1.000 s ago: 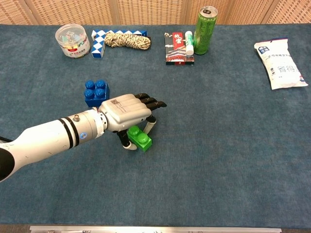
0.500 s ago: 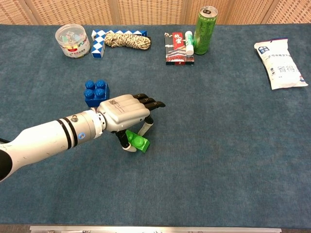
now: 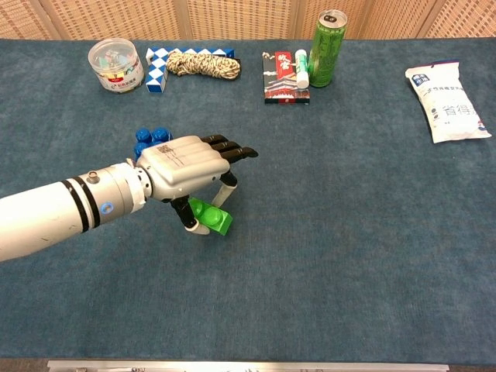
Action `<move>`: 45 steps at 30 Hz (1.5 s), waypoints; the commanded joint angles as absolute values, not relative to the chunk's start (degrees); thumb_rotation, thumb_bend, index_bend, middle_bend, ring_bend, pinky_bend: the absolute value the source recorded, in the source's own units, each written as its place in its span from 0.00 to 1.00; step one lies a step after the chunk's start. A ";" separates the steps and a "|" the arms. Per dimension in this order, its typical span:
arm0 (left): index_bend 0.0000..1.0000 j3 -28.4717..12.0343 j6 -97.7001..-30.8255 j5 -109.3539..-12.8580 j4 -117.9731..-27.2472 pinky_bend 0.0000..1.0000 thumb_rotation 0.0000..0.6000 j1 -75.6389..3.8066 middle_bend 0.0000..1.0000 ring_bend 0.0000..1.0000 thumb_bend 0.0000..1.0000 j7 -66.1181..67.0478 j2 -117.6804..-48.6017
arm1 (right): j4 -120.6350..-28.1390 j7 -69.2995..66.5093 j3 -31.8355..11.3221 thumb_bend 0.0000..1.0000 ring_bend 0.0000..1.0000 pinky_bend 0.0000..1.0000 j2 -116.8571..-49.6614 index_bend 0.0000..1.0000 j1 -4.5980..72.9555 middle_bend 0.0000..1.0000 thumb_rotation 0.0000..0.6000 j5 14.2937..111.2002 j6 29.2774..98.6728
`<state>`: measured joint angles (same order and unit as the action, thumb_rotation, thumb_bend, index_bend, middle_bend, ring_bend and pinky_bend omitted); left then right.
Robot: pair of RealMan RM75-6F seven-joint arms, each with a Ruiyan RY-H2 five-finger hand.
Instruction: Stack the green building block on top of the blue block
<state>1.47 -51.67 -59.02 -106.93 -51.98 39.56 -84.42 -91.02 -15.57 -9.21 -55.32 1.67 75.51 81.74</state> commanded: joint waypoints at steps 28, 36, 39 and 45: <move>0.59 2.12 -52.73 -41.20 -112.93 0.04 1.00 -55.85 0.00 0.00 0.17 43.36 -66.49 | -90.91 -15.95 -9.87 0.22 0.09 0.28 -55.01 0.30 1.38 0.23 1.00 73.82 81.36; 0.60 -0.02 -46.65 -37.10 -107.36 0.04 1.00 -57.58 0.00 0.00 0.17 36.66 -66.38 | -90.73 -16.36 -9.93 0.22 0.09 0.28 -54.90 0.30 1.29 0.23 1.00 73.74 81.27; 0.60 -0.65 -44.80 -36.57 -105.52 0.04 1.00 -58.13 0.00 0.00 0.19 34.47 -66.44 | -90.69 -16.48 -9.94 0.22 0.09 0.28 -54.89 0.30 1.21 0.23 1.00 73.73 81.33; 0.60 -1.60 -42.54 -35.65 -103.27 0.04 1.00 -59.76 0.00 0.00 0.20 31.87 -66.31 | -90.70 -16.37 -9.92 0.22 0.09 0.28 -54.90 0.30 1.28 0.23 1.00 73.80 81.17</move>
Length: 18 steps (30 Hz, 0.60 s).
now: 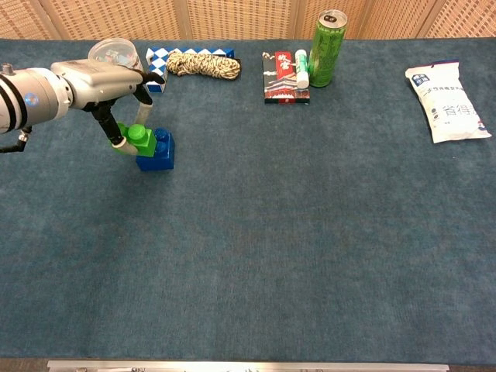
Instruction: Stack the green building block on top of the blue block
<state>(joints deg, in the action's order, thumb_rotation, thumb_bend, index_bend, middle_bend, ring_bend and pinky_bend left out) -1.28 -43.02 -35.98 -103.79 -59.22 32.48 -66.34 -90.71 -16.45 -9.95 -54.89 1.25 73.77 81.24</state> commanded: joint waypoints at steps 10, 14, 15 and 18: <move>0.60 -1.27 -40.24 -33.48 -99.26 0.04 1.00 -62.37 0.00 0.00 0.20 29.76 -67.78 | -90.81 -15.96 -9.79 0.22 0.09 0.28 -55.00 0.30 1.42 0.23 1.00 74.00 80.97; 0.60 -0.97 -39.78 -32.70 -97.19 0.04 1.00 -63.13 0.00 0.00 0.20 29.09 -68.82 | -90.79 -15.91 -9.78 0.22 0.09 0.28 -55.02 0.30 1.46 0.23 1.00 74.02 80.90; 0.60 -0.85 -39.59 -32.46 -96.56 0.04 1.00 -63.33 0.00 0.00 0.20 28.88 -69.10 | -90.78 -15.93 -9.78 0.22 0.09 0.28 -55.01 0.30 1.46 0.23 1.00 74.02 80.88; 0.60 -0.46 -39.17 -31.89 -95.15 0.04 1.00 -63.80 0.00 0.00 0.20 28.47 -69.64 | -90.73 -15.92 -9.77 0.22 0.09 0.28 -55.02 0.30 1.48 0.23 1.00 74.01 80.82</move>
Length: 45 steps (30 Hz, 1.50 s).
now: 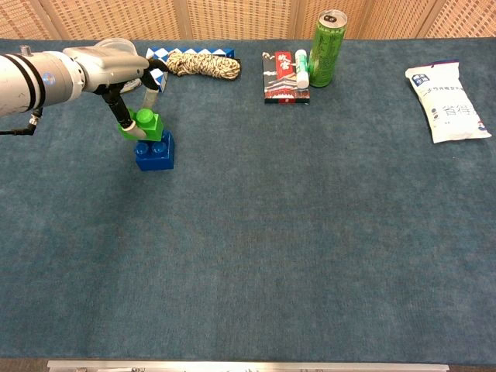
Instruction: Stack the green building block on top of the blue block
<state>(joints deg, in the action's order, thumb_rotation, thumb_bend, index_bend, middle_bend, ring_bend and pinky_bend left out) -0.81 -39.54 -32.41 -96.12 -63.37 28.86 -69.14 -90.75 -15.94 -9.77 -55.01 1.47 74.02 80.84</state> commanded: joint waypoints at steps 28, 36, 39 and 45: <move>0.60 1.11 -36.19 -29.85 -87.89 0.04 1.00 -64.94 0.00 0.00 0.21 22.51 -73.50 | -90.67 -15.35 -9.49 0.22 0.09 0.28 -55.30 0.30 2.06 0.23 1.00 74.10 79.77; 0.60 1.37 -35.83 -30.59 -86.61 0.04 1.00 -65.03 0.00 0.00 0.21 21.59 -74.35 | -90.60 -15.48 -9.52 0.22 0.09 0.28 -55.30 0.30 2.11 0.23 1.00 73.99 79.64; 0.60 1.53 -35.68 -30.63 -86.12 0.04 1.00 -65.09 0.00 0.00 0.21 21.36 -74.74 | -90.66 -15.61 -9.52 0.22 0.09 0.28 -55.25 0.30 2.06 0.23 1.00 74.07 79.77; 0.60 2.02 -35.64 -30.69 -85.49 0.04 1.00 -65.23 0.00 0.00 0.21 21.27 -75.38 | -90.63 -15.67 -9.54 0.22 0.09 0.28 -55.22 0.30 2.02 0.23 1.00 74.02 79.83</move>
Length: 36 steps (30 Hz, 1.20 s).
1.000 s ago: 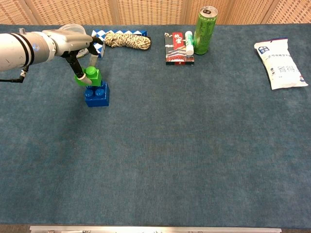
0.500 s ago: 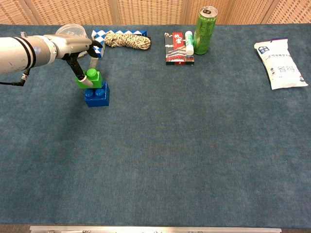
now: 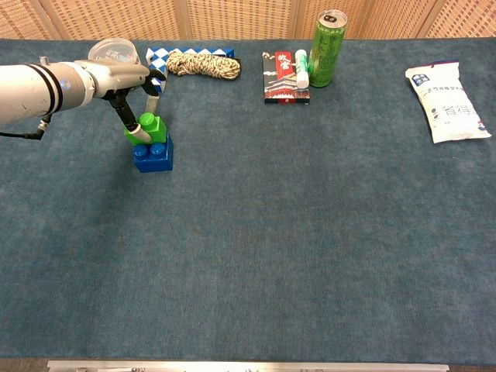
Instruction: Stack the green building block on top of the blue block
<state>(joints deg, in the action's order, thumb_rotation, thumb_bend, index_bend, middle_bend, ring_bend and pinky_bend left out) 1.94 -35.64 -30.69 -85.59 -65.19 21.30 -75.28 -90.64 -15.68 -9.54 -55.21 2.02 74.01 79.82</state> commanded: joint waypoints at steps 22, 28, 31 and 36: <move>0.60 4.01 -35.53 -29.25 -84.41 0.04 1.00 -66.42 0.00 0.00 0.21 22.50 -77.63 | -90.50 -16.16 -9.65 0.22 0.09 0.28 -55.13 0.30 1.85 0.23 1.00 74.04 80.22; 0.41 3.82 -36.05 -29.55 -85.36 0.04 1.00 -66.30 0.00 0.00 0.21 22.11 -77.02 | -90.46 -16.18 -9.65 0.22 0.09 0.28 -55.11 0.30 1.83 0.23 1.00 74.02 80.20; 0.28 3.63 -37.15 -29.82 -87.56 0.04 1.00 -66.19 0.00 0.00 0.21 22.01 -75.17 | -90.66 -16.00 -9.60 0.22 0.09 0.28 -55.10 0.30 1.87 0.23 1.00 74.08 80.13; 0.07 3.41 -37.99 -29.84 -90.90 0.04 1.00 -65.98 0.00 0.00 0.21 21.57 -72.41 | -90.82 -15.42 -9.51 0.22 0.09 0.28 -55.22 0.30 1.96 0.23 1.00 74.18 80.13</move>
<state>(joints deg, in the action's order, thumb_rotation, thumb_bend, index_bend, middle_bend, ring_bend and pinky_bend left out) 3.53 -37.69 -29.81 -90.14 -66.09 21.81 -73.14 -90.80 -15.44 -9.52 -55.21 1.95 74.18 80.14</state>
